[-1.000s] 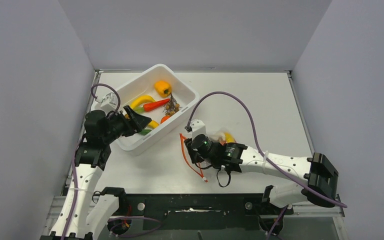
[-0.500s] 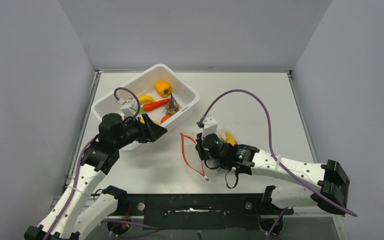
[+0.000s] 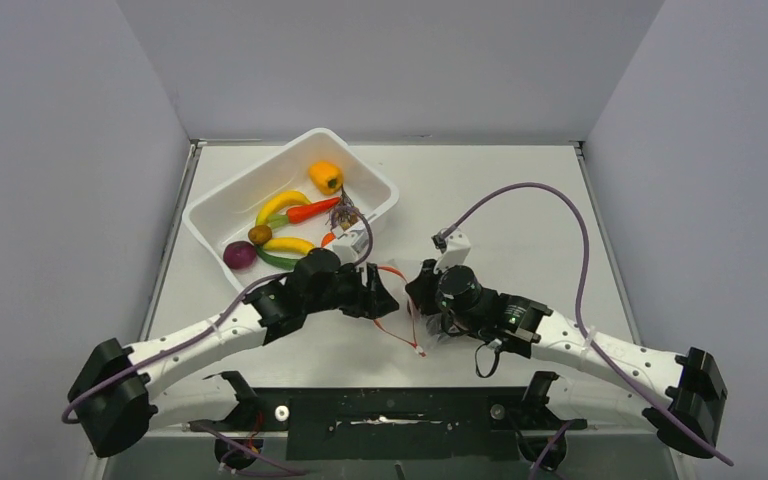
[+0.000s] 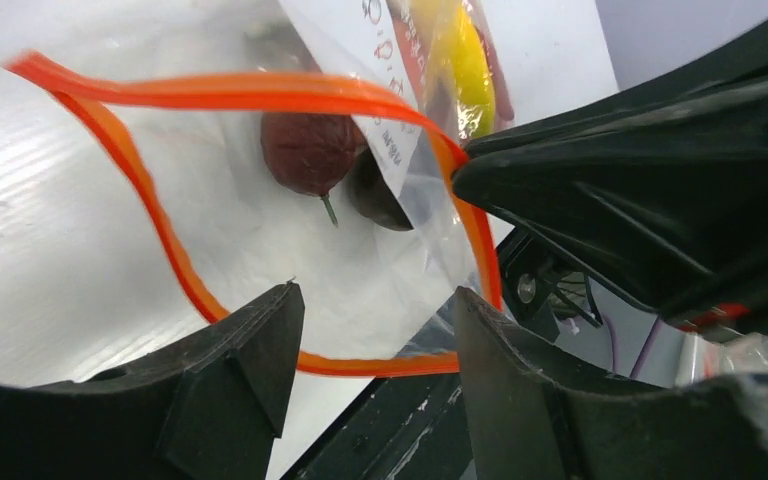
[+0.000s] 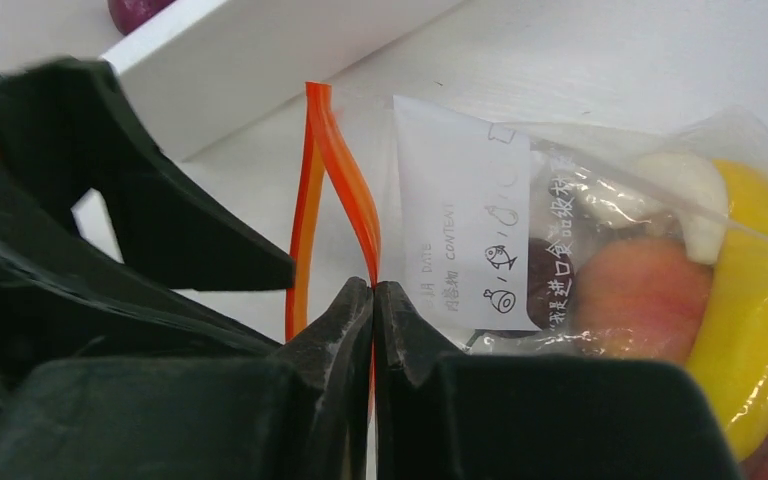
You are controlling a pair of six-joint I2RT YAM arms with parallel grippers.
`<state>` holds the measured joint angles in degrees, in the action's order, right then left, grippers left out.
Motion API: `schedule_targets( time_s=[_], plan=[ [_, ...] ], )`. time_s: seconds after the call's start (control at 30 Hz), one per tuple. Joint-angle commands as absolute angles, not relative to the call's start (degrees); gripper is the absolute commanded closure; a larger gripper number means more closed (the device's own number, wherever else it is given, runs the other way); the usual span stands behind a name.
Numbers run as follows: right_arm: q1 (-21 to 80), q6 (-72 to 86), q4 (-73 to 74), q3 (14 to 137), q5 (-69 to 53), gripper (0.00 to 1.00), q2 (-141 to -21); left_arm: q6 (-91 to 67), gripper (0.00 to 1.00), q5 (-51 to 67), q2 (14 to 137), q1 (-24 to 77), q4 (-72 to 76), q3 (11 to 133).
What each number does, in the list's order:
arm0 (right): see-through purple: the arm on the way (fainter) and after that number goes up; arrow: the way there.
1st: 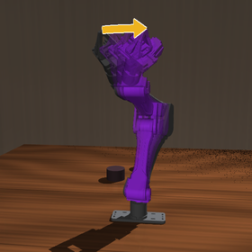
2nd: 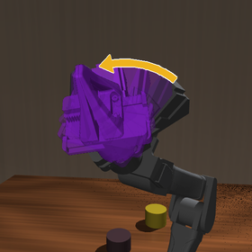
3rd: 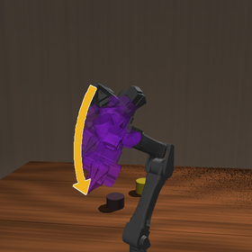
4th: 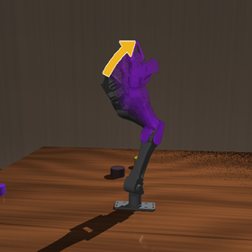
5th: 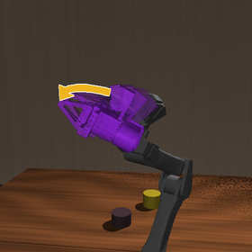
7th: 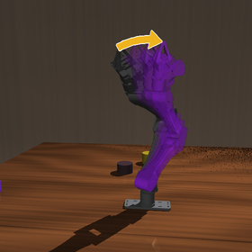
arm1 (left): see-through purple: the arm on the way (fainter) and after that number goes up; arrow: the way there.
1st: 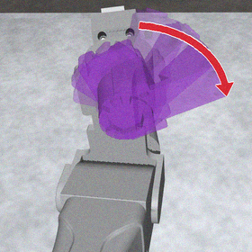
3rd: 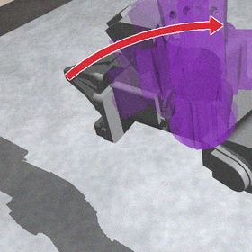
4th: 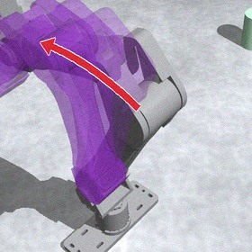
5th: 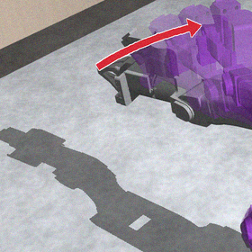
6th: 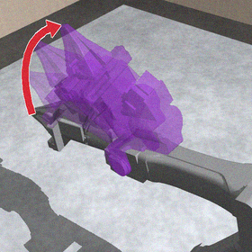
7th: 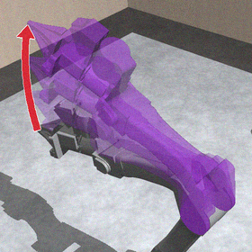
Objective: Open the zip-top bag and remove the fake food
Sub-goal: Pick up the fake fruit from the zipper food storage bag.
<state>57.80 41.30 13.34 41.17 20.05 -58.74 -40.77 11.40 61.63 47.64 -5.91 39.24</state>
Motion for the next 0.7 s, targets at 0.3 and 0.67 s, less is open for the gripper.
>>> schedule_targets(
  time_s=[0.3, 0.67],
  plan=[
    [56.52, 44.30, 9.31, 40.00, 18.94, 0.99, -51.66, -51.82, 0.54, -2.18, 76.05, 53.53, 9.64, 40.92],
    [56.36, 42.91, 15.94, 41.80, 24.81, 0.89, -46.33, -59.56, 0.47, 0.19, 83.45, 54.07, 27.03, 34.83]
  ],
)
